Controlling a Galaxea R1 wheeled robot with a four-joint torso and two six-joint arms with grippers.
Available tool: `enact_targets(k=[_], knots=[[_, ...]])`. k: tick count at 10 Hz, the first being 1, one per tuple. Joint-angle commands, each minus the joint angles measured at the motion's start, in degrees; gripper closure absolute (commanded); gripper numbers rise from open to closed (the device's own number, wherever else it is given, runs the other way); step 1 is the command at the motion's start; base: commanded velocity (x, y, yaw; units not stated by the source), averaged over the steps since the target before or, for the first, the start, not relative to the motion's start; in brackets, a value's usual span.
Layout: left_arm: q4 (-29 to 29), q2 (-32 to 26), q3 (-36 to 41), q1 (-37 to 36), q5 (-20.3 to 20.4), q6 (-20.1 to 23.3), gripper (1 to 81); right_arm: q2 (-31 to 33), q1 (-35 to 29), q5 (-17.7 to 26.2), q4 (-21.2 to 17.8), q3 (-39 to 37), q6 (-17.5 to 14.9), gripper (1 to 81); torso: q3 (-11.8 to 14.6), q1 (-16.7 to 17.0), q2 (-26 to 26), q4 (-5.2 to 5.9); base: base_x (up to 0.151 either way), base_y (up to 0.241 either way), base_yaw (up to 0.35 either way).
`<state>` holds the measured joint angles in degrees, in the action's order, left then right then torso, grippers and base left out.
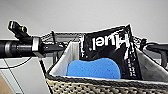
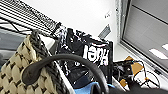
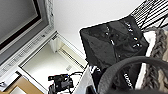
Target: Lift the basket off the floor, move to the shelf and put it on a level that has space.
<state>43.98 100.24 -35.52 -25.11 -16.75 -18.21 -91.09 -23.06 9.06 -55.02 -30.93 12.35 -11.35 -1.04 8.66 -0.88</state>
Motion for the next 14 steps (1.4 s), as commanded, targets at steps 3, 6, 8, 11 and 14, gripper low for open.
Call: enact_targets(k=[3, 6, 8, 11, 14], knots=[[0.5, 2.8, -5.6, -12.1, 0.4, -4.5, 81.1, -3.9, -11.9, 1.7, -0.3, -6.3, 5.1, 81.1, 0.0, 0.0, 0.0, 0.0, 0.0, 0.0, 0.0], [0.9, 4.0, -8.0, -15.0, -0.7, -6.2, 81.1, -7.0, -14.7, 2.7, -0.3, -9.3, 7.2, 81.1, 0.0, 0.0, 0.0, 0.0, 0.0, 0.0, 0.0], [0.9, 5.1, -9.3, -17.0, -0.8, -7.7, 81.1, -8.2, -16.1, 3.7, -0.4, -10.8, 7.5, 81.1, 0.0, 0.0, 0.0, 0.0, 0.0, 0.0, 0.0], [1.0, 7.1, -12.5, -18.9, -1.5, -8.8, 81.1, -10.0, -18.6, 5.8, 0.1, -14.1, 9.6, 81.1, 0.0, 0.0, 0.0, 0.0, 0.0, 0.0, 0.0], [2.4, 9.4, -15.8, -21.6, -2.5, -8.9, 81.1, -12.2, -20.8, 7.5, 0.1, -17.7, 10.5, 81.1, 0.0, 0.0, 0.0, 0.0, 0.0, 0.0, 0.0]])
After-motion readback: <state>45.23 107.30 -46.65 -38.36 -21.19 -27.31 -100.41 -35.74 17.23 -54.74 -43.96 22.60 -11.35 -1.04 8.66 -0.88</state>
